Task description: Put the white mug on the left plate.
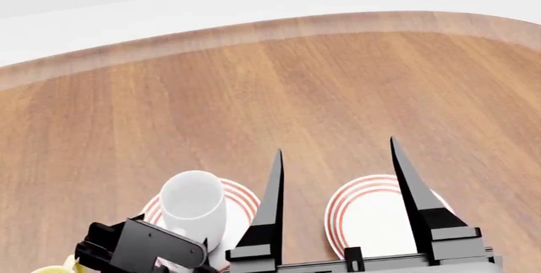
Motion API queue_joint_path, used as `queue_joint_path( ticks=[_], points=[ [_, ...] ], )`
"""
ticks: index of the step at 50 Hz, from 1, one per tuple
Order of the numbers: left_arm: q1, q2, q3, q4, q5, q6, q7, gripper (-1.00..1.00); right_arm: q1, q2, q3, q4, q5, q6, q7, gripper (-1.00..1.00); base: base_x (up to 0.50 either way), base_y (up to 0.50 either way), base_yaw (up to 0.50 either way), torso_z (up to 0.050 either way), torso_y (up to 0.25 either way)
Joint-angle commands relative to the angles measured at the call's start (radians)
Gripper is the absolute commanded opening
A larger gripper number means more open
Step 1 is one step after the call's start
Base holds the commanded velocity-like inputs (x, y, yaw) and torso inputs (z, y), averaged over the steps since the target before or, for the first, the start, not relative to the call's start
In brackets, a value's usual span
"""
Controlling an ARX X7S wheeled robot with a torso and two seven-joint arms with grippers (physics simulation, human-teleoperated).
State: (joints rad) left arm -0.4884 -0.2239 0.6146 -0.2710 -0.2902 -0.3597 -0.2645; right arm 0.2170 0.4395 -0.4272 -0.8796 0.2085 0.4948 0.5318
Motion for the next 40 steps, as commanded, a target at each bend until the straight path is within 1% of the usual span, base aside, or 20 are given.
queue_joint_path(
  ticks=[1, 4, 5, 9, 13, 19, 22, 23, 25, 33, 36, 37, 40],
  points=[
    [0.116, -0.107, -0.014, 0.373, -0.046, -0.111, -0.053, 1.00, 0.002, 0.002, -0.005, -0.008, -0.002, 0.005, 0.005, 1.00, 0.00, 0.00, 0.00, 0.000, 0.000],
    [0.133, -0.128, -0.015, 0.440, -0.051, -0.128, -0.062, 1.00, 0.006, 0.001, -0.010, -0.010, -0.002, 0.011, 0.005, 1.00, 0.00, 0.00, 0.00, 0.000, 0.000],
    [0.145, -0.147, -0.016, 0.493, -0.051, -0.133, -0.067, 1.00, 0.005, 0.002, -0.010, -0.012, -0.002, 0.010, 0.005, 1.00, 0.00, 0.00, 0.00, 0.000, 0.000],
    [0.157, -0.171, -0.039, 0.576, -0.073, -0.155, -0.083, 1.00, 0.003, 0.005, -0.005, -0.012, 0.001, 0.006, 0.006, 1.00, 0.00, 0.00, 0.00, 0.000, 0.000],
    [0.175, -0.205, -0.077, 0.692, -0.104, -0.176, -0.105, 1.00, 0.004, 0.005, -0.008, -0.011, 0.001, 0.007, 0.007, 1.00, 0.00, 0.00, 0.00, 0.000, 0.000],
    [0.193, -0.239, -0.139, 0.808, -0.153, -0.209, -0.140, 1.00, 0.006, 0.002, -0.017, 0.003, -0.004, -0.002, 0.005, 1.00, 0.00, 0.00, 0.00, 0.000, 0.000],
    [0.192, -0.247, -0.151, 0.846, -0.164, -0.219, -0.150, 1.00, 0.006, 0.001, -0.022, 0.007, -0.004, -0.004, 0.004, 1.00, 0.00, 0.00, 0.00, 0.000, 0.000],
    [0.197, -0.255, -0.150, 0.863, -0.137, -0.186, -0.153, 1.00, 0.007, 0.002, -0.020, 0.003, -0.002, 0.000, 0.005, 1.00, 0.00, 0.00, 0.00, 0.000, 0.000],
    [0.203, -0.258, -0.182, 0.888, -0.154, -0.180, -0.167, 1.00, 0.000, 0.005, -0.009, 0.005, 0.003, -0.011, 0.006, 1.00, 0.00, 0.00, 0.00, 0.000, 0.000],
    [0.178, -0.285, -0.265, 1.011, -0.231, -0.236, -0.207, 1.00, 0.002, 0.002, -0.019, 0.016, 0.003, -0.020, 0.002, 1.00, 0.00, 0.00, 0.00, 0.000, 0.000],
    [0.170, -0.293, -0.288, 1.027, -0.248, -0.246, -0.214, 1.00, 0.008, 0.009, -0.009, -0.018, 0.007, 0.010, 0.011, 1.00, 0.00, 0.00, 0.00, 0.000, 0.000],
    [0.205, -0.291, -0.278, 1.008, -0.213, -0.188, -0.203, 1.00, 0.004, 0.015, 0.002, -0.034, 0.010, 0.017, 0.016, 1.00, 0.00, 0.00, 0.00, 0.000, 0.000],
    [0.201, -0.297, -0.266, 1.013, -0.177, -0.183, -0.215, 1.00, -0.001, 0.021, 0.011, -0.044, 0.013, 0.020, 0.021, 1.00, 0.00, 0.00, 0.00, 0.000, 0.000]
  ],
)
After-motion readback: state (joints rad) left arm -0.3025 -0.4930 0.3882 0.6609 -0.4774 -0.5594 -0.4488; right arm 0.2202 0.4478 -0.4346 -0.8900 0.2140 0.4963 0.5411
